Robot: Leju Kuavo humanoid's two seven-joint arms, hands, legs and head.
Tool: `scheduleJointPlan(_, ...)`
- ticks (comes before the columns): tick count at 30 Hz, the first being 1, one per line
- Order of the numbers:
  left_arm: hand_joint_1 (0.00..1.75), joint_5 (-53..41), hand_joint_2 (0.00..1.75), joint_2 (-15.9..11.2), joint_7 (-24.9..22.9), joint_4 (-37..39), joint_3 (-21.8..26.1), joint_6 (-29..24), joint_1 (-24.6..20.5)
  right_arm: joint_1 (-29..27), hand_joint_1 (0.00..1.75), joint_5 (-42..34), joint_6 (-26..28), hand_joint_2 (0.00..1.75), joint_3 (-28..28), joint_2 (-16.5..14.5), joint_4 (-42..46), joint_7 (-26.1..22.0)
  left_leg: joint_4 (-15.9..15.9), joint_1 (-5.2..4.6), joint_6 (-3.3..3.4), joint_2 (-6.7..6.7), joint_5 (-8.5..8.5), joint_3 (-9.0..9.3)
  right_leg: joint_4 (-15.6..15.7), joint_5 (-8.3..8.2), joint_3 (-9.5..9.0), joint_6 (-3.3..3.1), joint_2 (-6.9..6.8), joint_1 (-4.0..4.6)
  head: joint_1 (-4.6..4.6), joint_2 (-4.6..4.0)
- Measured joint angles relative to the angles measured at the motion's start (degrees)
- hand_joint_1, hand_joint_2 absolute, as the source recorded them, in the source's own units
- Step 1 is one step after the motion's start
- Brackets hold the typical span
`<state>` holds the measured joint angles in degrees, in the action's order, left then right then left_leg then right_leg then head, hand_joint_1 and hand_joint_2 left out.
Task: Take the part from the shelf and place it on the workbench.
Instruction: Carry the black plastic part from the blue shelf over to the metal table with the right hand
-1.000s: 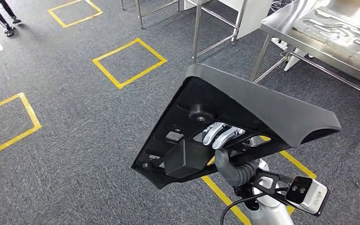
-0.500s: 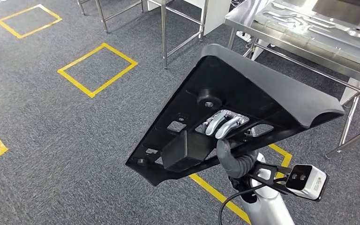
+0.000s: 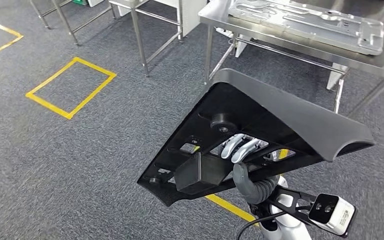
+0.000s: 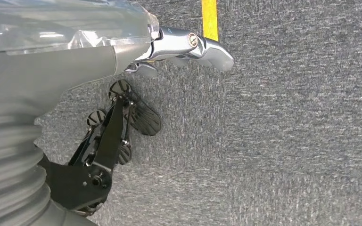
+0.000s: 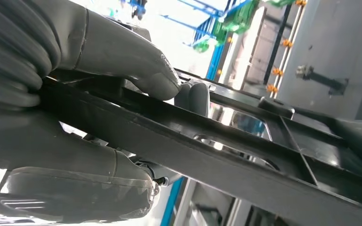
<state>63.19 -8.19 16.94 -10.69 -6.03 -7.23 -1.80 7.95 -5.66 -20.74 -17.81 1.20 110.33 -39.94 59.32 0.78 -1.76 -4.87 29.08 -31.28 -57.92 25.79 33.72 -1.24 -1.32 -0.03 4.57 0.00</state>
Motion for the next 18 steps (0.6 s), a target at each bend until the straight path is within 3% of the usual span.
scheduleJointPlan(2, 0.0, -0.06, 1.75, 0.02, -0.01, 0.0, -0.01, 0.07, 0.12, 0.18, 1.75, -0.02, 0.13, 1.75, -0.36, -0.01, 0.04, -0.01, 5.94, 0.18, -0.3, 2.96, 3.36, -2.61, 0.24, -0.2, -0.14, -0.44, 1.22, -0.15, 0.0, 0.0)
scheduleJointPlan(3, 0.0, -0.1, 1.75, 0.03, -0.05, 0.0, -0.02, 0.05, 0.23, 0.21, 1.75, -0.03, 0.14, 1.75, -0.5, -0.01, 0.01, 0.01, 9.96, 0.2, -0.38, 3.79, 5.1, -4.56, 0.21, -0.21, -0.12, -0.54, 1.91, -0.11, 0.0, 0.0)
scheduleJointPlan(4, 0.0, -0.14, 1.75, 0.05, -0.11, 0.0, -0.02, 0.03, 0.29, 0.19, 1.75, -0.06, 0.11, 1.75, -0.6, -0.01, -0.02, 0.02, 13.15, 0.21, -0.47, 4.15, 6.03, -6.22, 0.17, -0.21, -0.13, -0.57, 2.66, -0.07, -0.01, 0.0)
scheduleJointPlan(5, 0.0, -0.15, 1.75, 0.09, -0.18, 0.0, -0.02, 0.01, 0.37, 0.18, 1.75, -0.09, 0.07, 1.75, -0.64, 0.0, -0.04, 0.02, 14.62, 0.22, -0.51, 4.3, 5.86, -7.13, 0.09, -0.2, -0.15, -0.57, 3.46, -0.05, -0.01, 0.0)
scheduleJointPlan(6, 0.0, -0.15, 1.75, 0.11, -0.25, 0.0, -0.02, 0.01, 0.42, 0.18, 1.75, -0.13, 0.0, 1.75, -0.65, 0.0, -0.06, 0.03, 13.78, 0.24, -0.5, 4.4, 4.53, -7.0, -0.02, -0.17, -0.19, -0.53, 4.26, -0.05, -0.01, 0.0)
scheduleJointPlan(7, 0.0, -0.1, 1.75, 0.13, -0.29, 0.0, -0.02, 0.01, 0.44, 0.19, 1.75, -0.2, -0.15, 1.75, -0.65, 0.01, -0.06, 0.03, 10.83, 0.28, -0.44, 4.72, 2.37, -5.89, -0.18, -0.1, -0.25, -0.43, 5.03, -0.08, -0.01, 0.0)
scheduleJointPlan(9, 0.0, -0.03, 1.75, 0.11, -0.36, 0.0, -0.02, 0.01, 0.49, 0.32, 1.75, -0.38, -0.74, 1.75, -0.62, 0.02, -0.02, 0.02, 3.07, 0.45, -0.12, 6.88, -1.22, -2.74, -0.68, 0.15, -0.11, -0.03, 6.39, -0.09, -0.01, 0.0)
scheduleJointPlan(11, 0.0, -0.02, 1.75, 0.12, -0.41, 0.0, -0.02, 0.01, 0.43, 0.51, 1.75, -0.5, -1.63, 1.75, -0.6, 0.02, 0.05, 0.02, -0.67, 0.44, 0.35, 8.6, -2.09, -1.17, -1.02, 0.18, 0.35, 0.6, 7.53, -0.19, -0.01, 0.0)
scheduleJointPlan(13, 0.0, -0.03, 1.75, 0.2, -0.41, 0.0, -0.02, 0.1, 0.08, 0.65, 1.75, -0.35, -2.27, 1.75, -0.58, 0.03, 0.28, 0.02, -0.94, 0.35, 0.97, 7.99, -2.08, -0.98, -0.88, -0.06, 0.65, 1.35, 8.51, -0.31, 0.0, 0.0)
scheduleJointPlan(15, 0.0, 0.0, 1.75, 0.34, -0.36, 0.0, -0.02, 0.38, -0.19, 0.87, 1.75, 0.11, -2.39, 1.75, -0.59, 0.04, 0.74, 0.01, -1.48, 0.53, 1.78, 6.67, -2.39, -0.7, -2.0, 0.78, 1.19, 2.0, 6.66, -0.17, -0.01, 0.0)
scheduleJointPlan(17, 0.0, 0.01, 1.75, 0.48, -0.32, 0.0, -0.02, 0.64, -0.11, 1.28, 1.75, 0.54, -2.15, 1.75, -0.64, 0.04, 1.03, 0.01, -1.85, 0.52, 2.33, 5.2, -2.57, -0.56, -7.24, 3.86, 3.62, 2.53, 3.22, -0.16, -0.01, 0.0)
scheduleJointPlan(18, 0.0, 0.0, 1.75, 0.54, -0.31, 0.0, -0.02, 0.73, -0.02, 1.45, 1.75, 0.65, -2.02, 1.75, -0.67, 0.05, 1.06, 0.01, -1.85, 0.44, 2.45, 4.5, -2.55, -0.59, -11.08, 5.7, 5.51, 2.74, 2.27, -0.26, -0.01, 0.0)
